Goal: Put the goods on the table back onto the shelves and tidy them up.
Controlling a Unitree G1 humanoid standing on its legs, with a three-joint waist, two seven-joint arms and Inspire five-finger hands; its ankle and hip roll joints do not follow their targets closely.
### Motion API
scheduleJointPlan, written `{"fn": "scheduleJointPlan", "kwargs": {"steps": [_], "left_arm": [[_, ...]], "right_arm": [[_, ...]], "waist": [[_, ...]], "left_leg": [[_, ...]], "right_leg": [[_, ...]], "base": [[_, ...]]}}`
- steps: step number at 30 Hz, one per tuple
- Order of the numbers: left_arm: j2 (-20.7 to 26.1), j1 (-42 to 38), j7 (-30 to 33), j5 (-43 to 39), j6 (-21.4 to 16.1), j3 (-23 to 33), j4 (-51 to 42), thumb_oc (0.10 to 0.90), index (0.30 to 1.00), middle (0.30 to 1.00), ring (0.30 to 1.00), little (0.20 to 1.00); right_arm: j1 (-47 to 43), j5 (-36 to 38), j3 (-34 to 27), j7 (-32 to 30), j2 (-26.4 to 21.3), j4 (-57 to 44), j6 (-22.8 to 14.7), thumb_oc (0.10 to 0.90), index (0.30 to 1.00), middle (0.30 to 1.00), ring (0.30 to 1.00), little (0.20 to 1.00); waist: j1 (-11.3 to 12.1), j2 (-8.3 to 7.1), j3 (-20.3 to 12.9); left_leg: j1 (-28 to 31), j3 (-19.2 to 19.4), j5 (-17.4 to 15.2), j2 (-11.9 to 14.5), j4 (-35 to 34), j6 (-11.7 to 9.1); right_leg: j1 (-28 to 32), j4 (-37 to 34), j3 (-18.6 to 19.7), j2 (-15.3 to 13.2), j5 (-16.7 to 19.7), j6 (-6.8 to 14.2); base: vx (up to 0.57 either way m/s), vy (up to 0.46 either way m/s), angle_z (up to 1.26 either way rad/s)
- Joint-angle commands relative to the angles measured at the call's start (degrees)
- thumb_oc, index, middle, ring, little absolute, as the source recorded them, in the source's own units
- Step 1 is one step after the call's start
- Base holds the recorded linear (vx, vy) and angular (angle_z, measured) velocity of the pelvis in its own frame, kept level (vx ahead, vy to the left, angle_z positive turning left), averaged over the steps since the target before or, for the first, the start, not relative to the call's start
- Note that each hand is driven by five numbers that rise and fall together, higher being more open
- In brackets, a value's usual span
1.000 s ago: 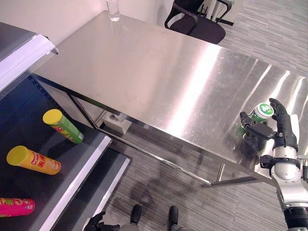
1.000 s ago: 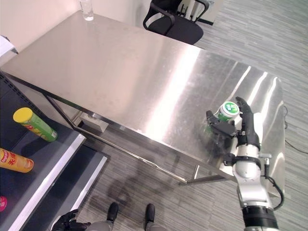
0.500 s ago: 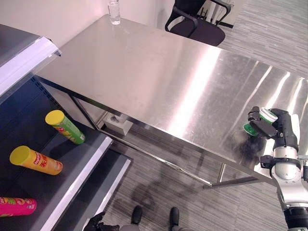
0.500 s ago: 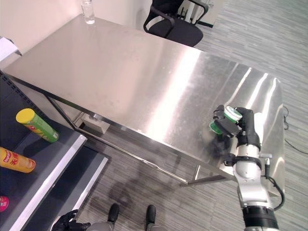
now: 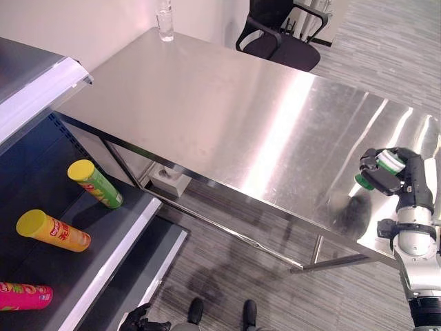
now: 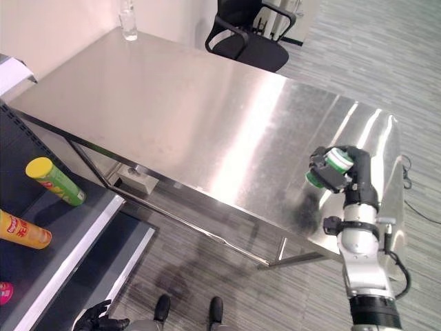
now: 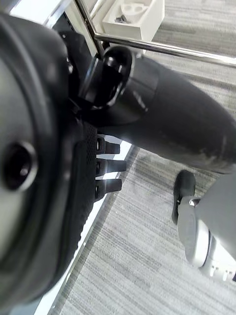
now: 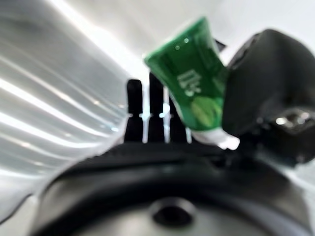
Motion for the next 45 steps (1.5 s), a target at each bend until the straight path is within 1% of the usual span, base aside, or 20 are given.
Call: {"fn": "scheduleJointPlan", "kwargs": {"steps": [1,8,9,13,14,17,20,23,25,26,27,29,32,34,35,36,37,39,40,45], "left_arm": [[4.3,-1.3,-0.7,-0.3,-0.6,-1.2,2.1,0.8,0.9,0.9,0.9,0.9],[4.3,-0.7,-1.2,-2.2,-1.0,-1.1,2.9,0.8,0.9,0.9,0.9,0.9],[4.3,-0.5,-1.3,-2.8,-1.2,-1.3,3.0,0.8,0.9,0.9,0.9,0.9],[4.2,-1.1,-0.9,-4.3,-1.5,-1.5,3.4,0.8,0.9,0.9,0.9,0.9],[4.4,-1.8,-0.7,-4.6,-1.5,-1.8,3.4,0.8,0.9,0.9,0.9,0.9],[4.4,-2.6,-0.4,-5.1,-1.4,-1.8,3.0,0.8,0.9,0.9,0.9,0.9],[3.3,-1.6,-0.5,-4.4,-0.9,-0.8,4.8,0.8,0.9,0.9,0.9,0.9],[3.0,-1.3,-0.6,-4.0,-0.7,-0.6,5.4,0.8,0.9,0.9,0.9,0.9],[2.6,-1.1,-0.8,-3.0,-0.2,-1.4,5.5,0.8,0.9,0.9,0.9,0.9],[2.5,-0.9,-0.8,-2.9,-0.2,-1.4,5.4,0.8,0.9,0.9,0.9,0.9],[2.4,-0.6,-0.6,-2.4,0.0,-1.5,5.4,0.8,0.9,0.9,0.9,0.9],[2.5,-0.8,-0.5,-1.9,0.1,-1.7,5.3,0.8,0.9,0.9,0.9,0.9],[2.7,-1.0,-0.3,-1.9,0.2,-1.7,5.3,0.8,0.9,0.9,0.9,0.9],[3.2,-1.2,-0.6,-1.6,0.3,-2.2,5.2,0.8,0.9,0.9,0.9,0.9],[3.8,-1.9,-0.3,-1.3,0.0,-2.8,5.2,0.8,0.9,0.9,0.9,0.9],[3.8,-2.0,-0.3,-1.3,0.0,-2.8,5.3,0.8,0.9,0.9,0.9,0.9],[4.1,-2.4,-0.1,-1.2,-0.3,-3.2,5.1,0.8,0.9,0.9,0.9,0.9],[4.8,-2.8,0.2,-1.8,-0.7,-3.3,4.8,0.8,0.9,0.9,0.9,0.9],[5.7,-3.0,0.4,-2.7,-0.9,-2.8,4.6,0.8,0.9,0.9,0.9,0.9],[5.6,-2.5,0.9,-4.6,-0.6,-1.5,5.1,0.8,0.9,0.9,0.9,0.9]], "right_arm": [[-6.3,1.4,-5.4,-0.2,-9.0,-9.8,-7.7,0.4,0.3,0.3,0.3,0.3],[-14.1,8.5,-1.8,2.5,-9.5,-14.7,-11.6,0.4,0.3,0.3,0.3,0.3],[-17.9,10.5,0.6,3.0,-9.8,-15.4,-12.8,0.4,0.3,0.3,0.3,0.3],[-25.3,13.0,5.1,3.6,-11.1,-16.4,-13.8,0.4,0.3,0.3,0.3,0.3],[-27.7,14.1,6.0,3.5,-12.0,-16.4,-13.8,0.4,0.3,0.3,0.3,0.3],[-33.1,15.4,10.1,3.7,-13.3,-16.1,-13.4,0.4,0.3,0.3,0.3,0.3],[-35.1,19.5,12.8,6.6,-11.4,-17.3,-13.6,0.4,0.3,0.3,0.3,0.3],[-35.2,22.3,13.8,8.1,-10.3,-16.8,-13.2,0.4,0.3,0.3,0.3,0.3],[-34.9,24.0,14.1,9.3,-10.2,-16.8,-12.2,0.4,0.3,0.3,0.3,0.3],[-34.9,24.1,14.2,9.4,-10.2,-16.9,-12.1,0.4,0.3,0.3,0.3,0.3],[-35.1,24.5,15.0,10.1,-9.5,-16.4,-11.6,0.4,0.3,0.3,0.3,0.3],[-35.7,24.5,16.1,10.4,-8.8,-16.1,-11.1,0.4,0.3,0.3,0.3,0.3],[-36.8,25.1,17.4,10.7,-7.9,-15.3,-10.7,0.4,0.3,0.3,0.3,0.3],[-38.5,25.0,18.8,10.7,-7.2,-14.7,-10.5,0.4,0.3,0.3,0.3,0.3],[-39.2,25.0,19.6,10.7,-7.3,-14.0,-10.0,0.4,0.3,0.3,0.3,0.3],[-39.3,25.0,19.7,10.7,-7.3,-14.0,-10.0,0.4,0.3,0.3,0.3,0.3],[-39.6,24.8,19.8,10.6,-8.0,-13.7,-9.7,0.4,0.3,0.3,0.3,0.3],[-41.0,24.3,20.9,10.6,-9.2,-13.3,-9.1,0.4,0.3,0.3,0.3,0.3],[-44.0,24.5,23.0,10.6,-9.5,-12.3,-9.0,0.4,0.3,0.3,0.3,0.3],[-49.4,24.3,28.6,10.6,-7.9,-6.5,-8.4,0.4,0.3,0.3,0.3,0.3]], "waist": [[2.5,-1.08,-5.7],[5.5,-0.87,-6.2],[6.6,-0.55,-5.9],[8.0,-0.02,-5.1],[7.9,0.04,-4.6],[7.3,-0.51,-4.1],[6.5,-1.57,-4.8],[5.9,-0.66,-6.0],[4.3,1.04,-7.9],[4.1,1.12,-8.0],[3.9,2.25,-9.1],[4.1,3.17,-9.4],[4.4,3.52,-9.1],[4.7,3.78,-8.6],[3.4,3.83,-7.4],[3.4,3.77,-7.3],[2.3,3.38,-6.7],[1.1,3.05,-6.8],[1.5,2.45,-6.9],[3.8,1.01,-8.9]], "left_leg": [[0.2,-2.1,-4.1,3.4,0.1,-2.6],[-1.0,-6.5,-1.6,5.0,0.7,-5.0],[-1.9,-8.3,-0.5,5.7,0.8,-6.0],[-5.6,-11.5,3.8,5.1,0.2,-7.6],[-7.5,-10.8,4.9,4.8,0.2,-7.9],[-8.1,-0.2,3.1,6.3,2.6,-6.7],[-2.9,8.2,-4.6,9.0,13.2,-5.6],[1.9,9.4,-7.4,10.3,13.6,-6.4],[4.8,14.3,-7.5,10.7,8.4,-6.3],[5.1,14.2,-7.2,10.7,7.8,-6.3],[6.3,14.6,-7.0,9.7,3.6,-6.3],[7.1,14.1,-6.6,8.5,1.0,-5.5],[6.6,13.4,-6.8,6.8,0.5,-4.5],[6.1,12.9,-7.0,5.2,0.5,-3.3],[5.9,10.9,-7.2,4.1,0.4,-2.4],[5.8,10.9,-7.2,4.0,0.5,-2.4],[4.8,9.7,-6.2,2.9,0.7,-1.7],[4.1,6.9,-5.8,1.9,0.7,-1.2],[3.8,5.3,-5.8,1.6,1.0,-1.1],[3.0,2.8,-5.6,2.3,1.1,-1.9]], "right_leg": [[2.9,2.4,-3.0,-1.8,-7.3,3.0],[5.2,2.9,-6.3,0.5,-9.7,0.8],[5.9,2.6,-7.1,1.9,-10.8,-0.1],[5.7,2.0,-9.6,3.0,-11.5,-1.0],[5.5,2.0,-10.9,2.9,-11.7,-1.1],[3.5,2.9,-13.4,1.4,-10.7,-1.0],[2.0,3.9,-18.6,-2.1,-9.3,-1.2],[2.2,4.3,-20.1,-1.9,-10.0,-1.2],[1.7,5.3,-24.1,-3.4,-9.2,-0.8],[1.7,5.4,-24.2,-3.5,-9.2,-0.7],[1.9,5.8,-25.0,-4.2,-8.4,-0.3],[1.6,6.6,-25.5,-5.1,-7.8,0.2],[0.8,8.1,-25.8,-6.6,-7.2,0.9],[0.0,10.9,-25.6,-8.6,-7.3,1.5],[-2.4,14.9,-20.0,-10.3,-6.0,3.2],[-2.7,15.2,-19.9,-10.5,-6.1,3.3],[-4.0,14.9,-14.8,-10.3,-4.2,3.5],[-5.6,14.3,-0.9,-7.2,-3.9,4.9],[-4.8,12.0,4.0,-6.5,-3.5,4.9],[0.5,4.3,0.0,-6.8,-3.3,4.8]], "base": [[-0.05,-0.122,0.61],[-0.07,-0.16,0.43],[-0.11,-0.183,0.48],[-0.17,-0.121,0.52],[-0.26,-0.055,0.38],[-0.23,0.002,1.25],[-0.24,0.027,0.58],[-0.05,0.071,0.83],[-0.04,0.199,0.67],[-0.03,0.265,1.24],[0.0,0.147,1.35],[-0.06,0.246,0.82],[-0.07,0.197,0.22],[-0.08,0.181,0.14],[-0.07,0.095,0.11],[-0.17,0.123,0.22],[-0.13,0.052,0.73],[-0.04,0.014,0.94],[0.06,-0.033,0.67],[0.1,-0.113,0.44]]}}
